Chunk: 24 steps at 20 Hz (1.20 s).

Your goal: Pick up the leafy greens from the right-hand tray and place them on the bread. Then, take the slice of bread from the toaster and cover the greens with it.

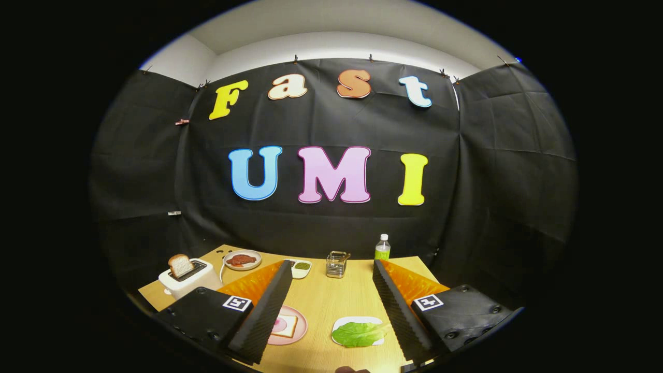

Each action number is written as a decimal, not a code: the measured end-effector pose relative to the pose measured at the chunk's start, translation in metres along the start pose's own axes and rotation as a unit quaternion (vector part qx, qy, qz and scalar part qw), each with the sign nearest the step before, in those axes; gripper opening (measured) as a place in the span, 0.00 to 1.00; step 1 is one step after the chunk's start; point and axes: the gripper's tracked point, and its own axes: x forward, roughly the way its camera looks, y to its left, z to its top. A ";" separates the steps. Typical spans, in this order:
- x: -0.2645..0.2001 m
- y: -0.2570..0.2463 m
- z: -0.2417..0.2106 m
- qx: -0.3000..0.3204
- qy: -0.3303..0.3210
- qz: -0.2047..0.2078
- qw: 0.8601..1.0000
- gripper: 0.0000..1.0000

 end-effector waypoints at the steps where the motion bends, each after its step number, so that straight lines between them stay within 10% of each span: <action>1: 0.001 0.000 -0.001 -0.001 0.001 0.001 1.000 0.98; 13: 0.031 -0.018 -0.046 -0.007 0.062 -0.010 0.998 0.97; 24: 0.072 -0.054 -0.176 0.017 0.197 -0.056 0.979 0.98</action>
